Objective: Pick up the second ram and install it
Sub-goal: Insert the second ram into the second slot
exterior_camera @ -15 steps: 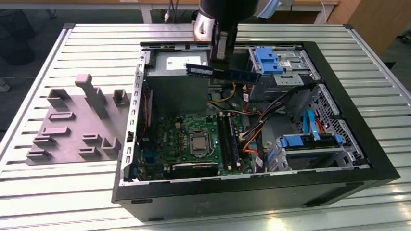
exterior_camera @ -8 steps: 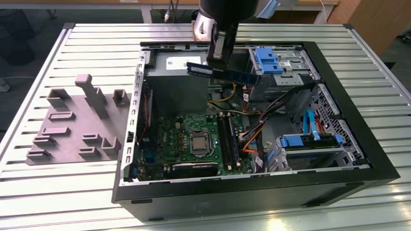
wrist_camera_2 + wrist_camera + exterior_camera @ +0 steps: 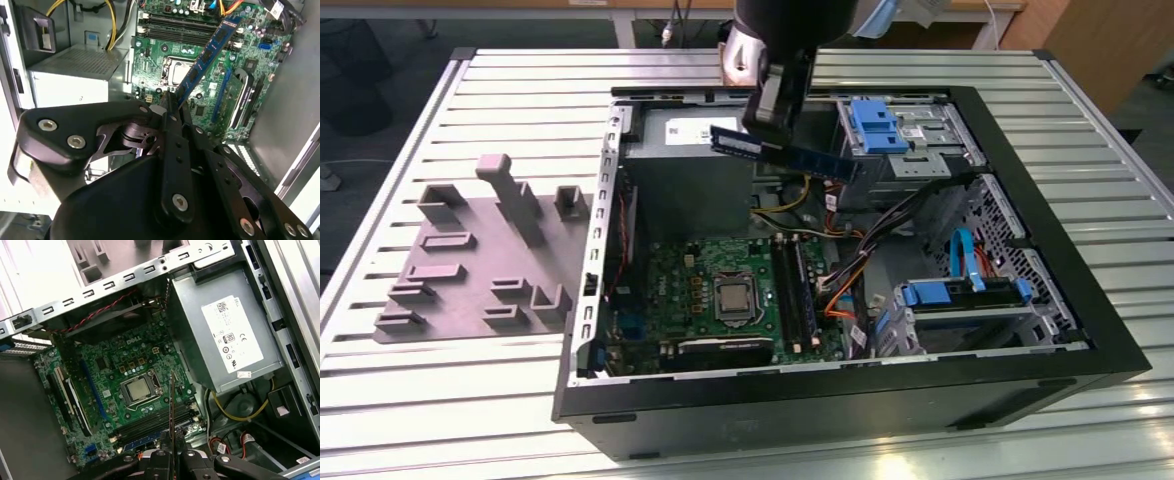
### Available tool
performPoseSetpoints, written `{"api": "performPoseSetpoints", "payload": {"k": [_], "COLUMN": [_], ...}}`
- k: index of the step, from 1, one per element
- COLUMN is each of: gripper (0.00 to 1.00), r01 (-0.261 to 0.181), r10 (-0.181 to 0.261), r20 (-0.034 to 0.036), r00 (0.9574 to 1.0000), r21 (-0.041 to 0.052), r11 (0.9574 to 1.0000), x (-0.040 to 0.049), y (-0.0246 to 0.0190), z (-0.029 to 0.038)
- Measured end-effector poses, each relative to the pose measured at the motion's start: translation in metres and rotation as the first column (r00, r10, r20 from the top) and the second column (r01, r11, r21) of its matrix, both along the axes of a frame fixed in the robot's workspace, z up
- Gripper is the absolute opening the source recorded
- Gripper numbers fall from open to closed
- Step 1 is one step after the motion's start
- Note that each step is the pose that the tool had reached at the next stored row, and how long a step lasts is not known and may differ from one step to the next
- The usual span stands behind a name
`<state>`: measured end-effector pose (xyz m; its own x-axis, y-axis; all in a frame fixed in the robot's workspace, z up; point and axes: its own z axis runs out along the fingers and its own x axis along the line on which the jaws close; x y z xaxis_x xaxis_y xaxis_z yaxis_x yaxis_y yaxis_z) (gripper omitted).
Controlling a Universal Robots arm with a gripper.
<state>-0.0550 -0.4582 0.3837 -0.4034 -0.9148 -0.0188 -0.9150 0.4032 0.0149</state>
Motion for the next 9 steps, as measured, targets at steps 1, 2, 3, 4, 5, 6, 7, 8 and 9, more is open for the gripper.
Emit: {"api": "performPoseSetpoints", "payload": {"k": [1,2,3,4,5,6,7,8,9], "gripper": [0.14,0.14,0.14,0.14,0.14,0.14,0.14,0.14,0.14], "r01": [0.011,0.023,0.034,0.046,0.057,0.069,0.08,0.091,0.103], "r10": [-0.011,-0.023,-0.034,-0.046,-0.057,-0.069,-0.08,-0.091,-0.103], "r20": [0.0,0.0,0.0001,0.0,0.0,0.0,0.0,0.0,0.0001], "r00": [0.9999,0.9997,0.9994,0.9989,0.9984,0.9976,0.9968,0.9959,0.9947], "r21": [-0.0001,0.0,-0.0001,-0.0002,-0.0003,-0.0003,-0.0003,-0.0004,-0.0004], "r11": [0.9999,0.9997,0.9994,0.9989,0.9984,0.9976,0.9968,0.9959,0.9947], "x": [0.0,0.0,0.0,0.0,0.0,0.0,0.0,0.0,0.0], "y": [0.0,0.0,0.0,0.0,0.0,0.0,0.0,0.0,0.0], "z": [0.0,-0.0001,-0.0002,-0.0002,-0.0002,-0.0003,-0.0003,-0.0004,-0.0004]}}
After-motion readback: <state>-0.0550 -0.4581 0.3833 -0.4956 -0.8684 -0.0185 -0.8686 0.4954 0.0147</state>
